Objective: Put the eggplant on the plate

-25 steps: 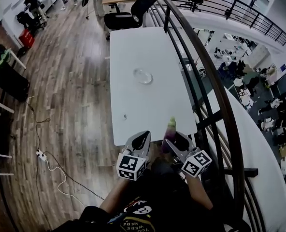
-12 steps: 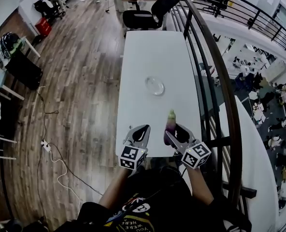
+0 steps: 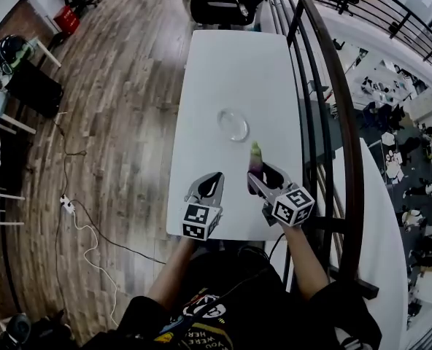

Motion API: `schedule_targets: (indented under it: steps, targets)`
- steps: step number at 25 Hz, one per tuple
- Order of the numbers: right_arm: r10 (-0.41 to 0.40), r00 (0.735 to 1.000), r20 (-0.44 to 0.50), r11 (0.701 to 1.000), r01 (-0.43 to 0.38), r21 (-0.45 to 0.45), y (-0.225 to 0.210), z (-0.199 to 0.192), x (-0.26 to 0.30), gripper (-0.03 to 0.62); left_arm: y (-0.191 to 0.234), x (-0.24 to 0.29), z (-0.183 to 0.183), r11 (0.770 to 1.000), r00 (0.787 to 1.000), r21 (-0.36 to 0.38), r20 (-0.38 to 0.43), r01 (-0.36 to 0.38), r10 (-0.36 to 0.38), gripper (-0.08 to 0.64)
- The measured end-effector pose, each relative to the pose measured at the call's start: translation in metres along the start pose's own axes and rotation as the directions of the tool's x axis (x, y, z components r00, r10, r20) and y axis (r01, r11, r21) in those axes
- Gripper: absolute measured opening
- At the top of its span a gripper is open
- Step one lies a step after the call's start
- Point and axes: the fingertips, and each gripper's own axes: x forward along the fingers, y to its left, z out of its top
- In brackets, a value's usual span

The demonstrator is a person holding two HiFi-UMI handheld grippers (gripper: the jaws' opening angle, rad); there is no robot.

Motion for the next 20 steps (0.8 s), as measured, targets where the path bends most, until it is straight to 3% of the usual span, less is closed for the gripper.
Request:
schedule_targets:
  steps: [6,11,20]
  targets:
    - [-0.034,0.993,-0.112,0.996,0.025,-0.082,-0.044,-0.009,0.058,0.215,0.024,0.024,-0.001,1.000,1.000,0.002,-0.006,-0.001,0.001,0.005]
    - [-0.032,0.980,-0.195,0.990,0.005,-0.142,-0.062,-0.023,0.109,0.215,0.049,0.026,0.004,0.999,1.000,-0.037,0.016,-0.019,0.020,0.005]
    - [-0.094,0.929,-0.359,0.972,0.008,-0.235,-0.117,-0.048,0.194,0.215,0.098,0.028,0.001,0.994,0.998,-0.086,-0.003,-0.067,0.067,0.005]
